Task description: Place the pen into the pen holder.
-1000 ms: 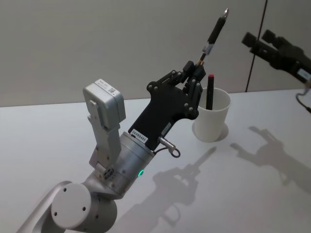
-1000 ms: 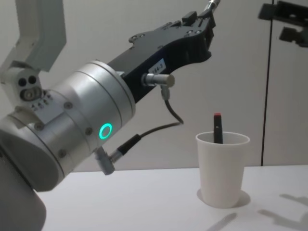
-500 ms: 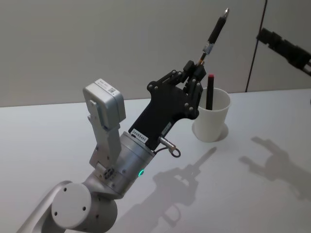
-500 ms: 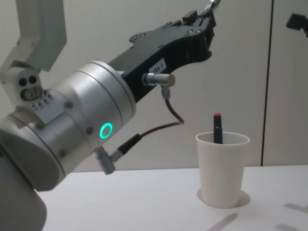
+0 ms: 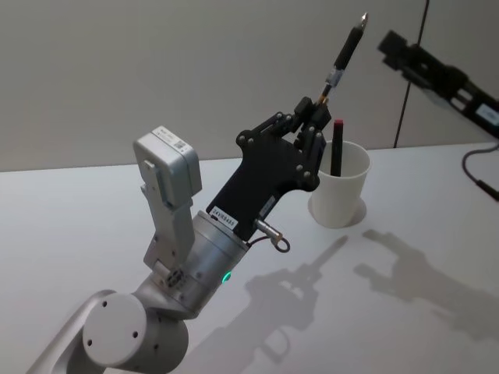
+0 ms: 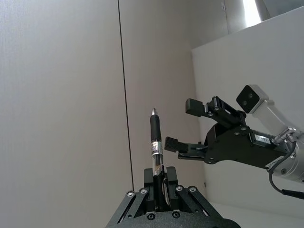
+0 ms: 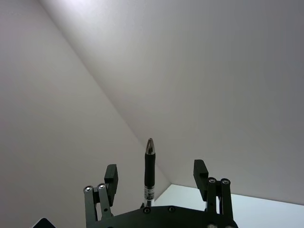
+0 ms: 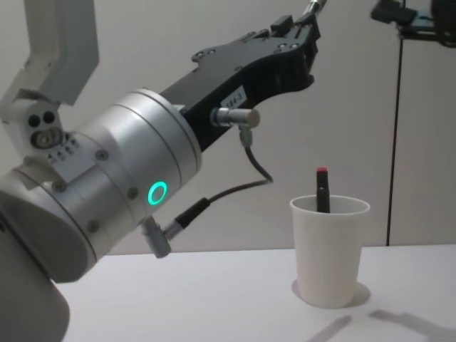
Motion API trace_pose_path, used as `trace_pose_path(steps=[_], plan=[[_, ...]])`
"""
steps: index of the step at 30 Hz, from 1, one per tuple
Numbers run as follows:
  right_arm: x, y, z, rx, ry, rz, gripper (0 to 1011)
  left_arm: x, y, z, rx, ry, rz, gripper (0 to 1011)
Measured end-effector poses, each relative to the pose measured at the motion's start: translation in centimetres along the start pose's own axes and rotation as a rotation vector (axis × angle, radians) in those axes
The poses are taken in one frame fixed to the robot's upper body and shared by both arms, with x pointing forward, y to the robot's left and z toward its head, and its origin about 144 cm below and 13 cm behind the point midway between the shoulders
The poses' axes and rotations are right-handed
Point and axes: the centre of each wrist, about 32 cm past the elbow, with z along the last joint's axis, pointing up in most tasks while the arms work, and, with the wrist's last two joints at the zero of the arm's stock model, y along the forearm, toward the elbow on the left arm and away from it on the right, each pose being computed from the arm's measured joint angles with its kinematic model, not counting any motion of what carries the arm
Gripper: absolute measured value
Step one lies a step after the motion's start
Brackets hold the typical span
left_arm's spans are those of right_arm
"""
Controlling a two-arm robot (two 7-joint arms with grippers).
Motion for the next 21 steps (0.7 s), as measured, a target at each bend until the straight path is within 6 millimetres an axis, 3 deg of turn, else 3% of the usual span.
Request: trace_pose_path(steps=[21], plan=[[0.1, 2.9, -2.0, -0.02, 0.024, 0.048, 1001, 0.0, 0.0, 0.0, 0.0, 0.0, 0.0, 156]])
